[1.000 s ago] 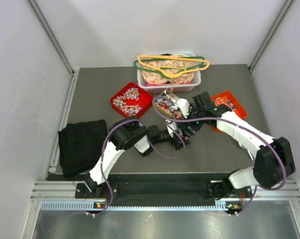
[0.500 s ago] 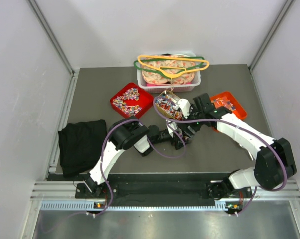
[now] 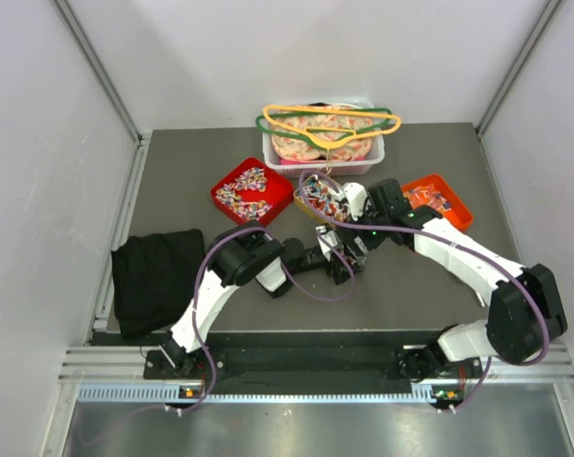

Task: Pack the candies
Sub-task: Screw the bottle lid onto the packing bottle.

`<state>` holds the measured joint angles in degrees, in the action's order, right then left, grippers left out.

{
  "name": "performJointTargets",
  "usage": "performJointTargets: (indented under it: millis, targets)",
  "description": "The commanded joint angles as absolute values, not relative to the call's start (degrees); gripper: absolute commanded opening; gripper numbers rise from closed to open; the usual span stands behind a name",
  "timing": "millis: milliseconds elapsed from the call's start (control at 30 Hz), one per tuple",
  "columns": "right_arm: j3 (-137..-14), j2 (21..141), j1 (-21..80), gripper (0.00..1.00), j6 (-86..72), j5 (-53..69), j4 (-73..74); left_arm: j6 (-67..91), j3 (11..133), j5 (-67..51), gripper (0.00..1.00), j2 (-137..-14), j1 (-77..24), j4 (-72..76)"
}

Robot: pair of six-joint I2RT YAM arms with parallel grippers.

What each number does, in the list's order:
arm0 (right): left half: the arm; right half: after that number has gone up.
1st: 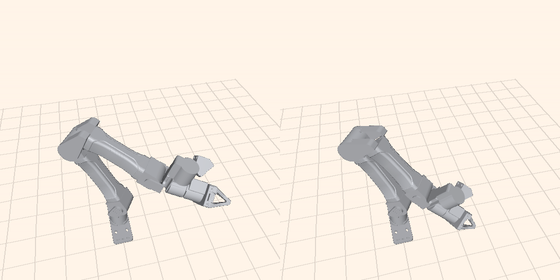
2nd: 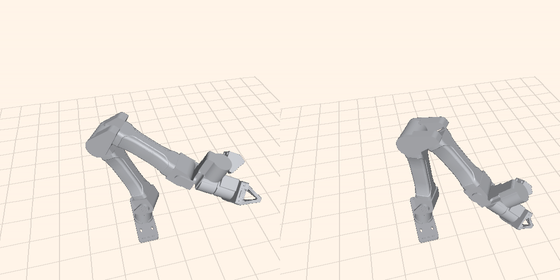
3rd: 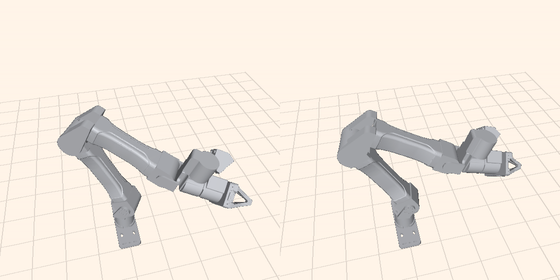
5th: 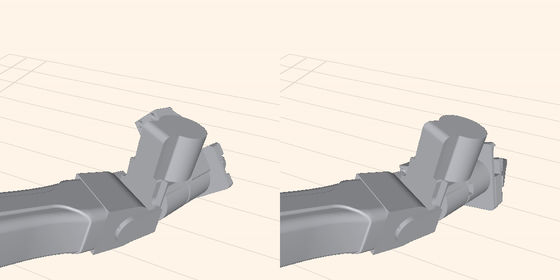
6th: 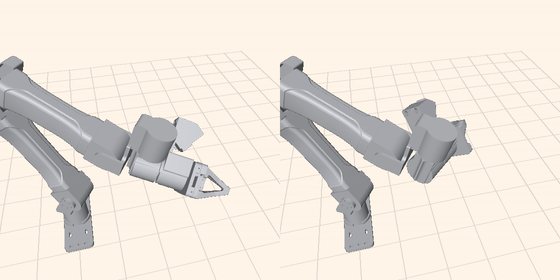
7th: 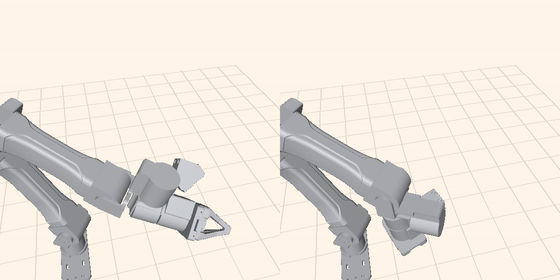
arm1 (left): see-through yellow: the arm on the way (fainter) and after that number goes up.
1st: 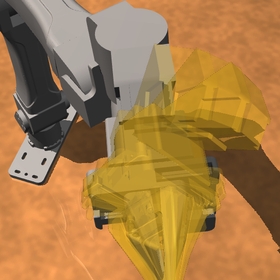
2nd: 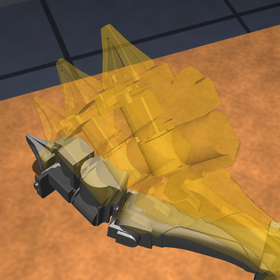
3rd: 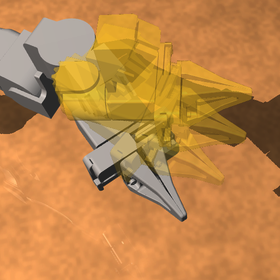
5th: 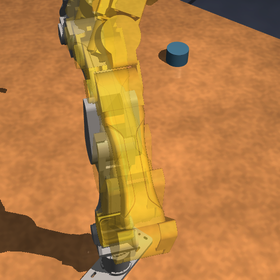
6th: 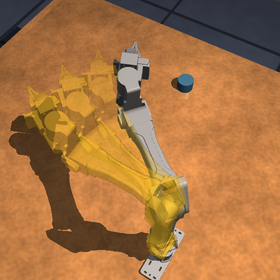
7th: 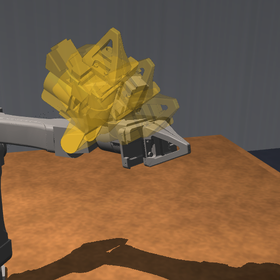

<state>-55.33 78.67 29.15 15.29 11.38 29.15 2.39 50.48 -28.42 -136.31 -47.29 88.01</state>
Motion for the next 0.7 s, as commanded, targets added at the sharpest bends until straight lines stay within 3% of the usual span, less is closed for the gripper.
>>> performJointTargets:
  millis: [0, 67, 667]
  targets:
    - [-56.8, 81.5, 29.9, 0.93, 12.6, 14.1, 32.6, 7.2, 49.2, -27.9, 0.98, -139.8, -47.0, 97.4]
    - [-57.7, 81.4, 30.0, 0.99, 13.6, 16.2, 33.8, 7.2, 49.1, -27.9, 0.98, -139.8, -47.0, 97.4]
    - [-59.5, 77.8, 29.9, 0.99, 25.5, 12.8, 39.7, 7.1, 49.2, -27.9, 0.98, -139.8, -47.0, 97.4]
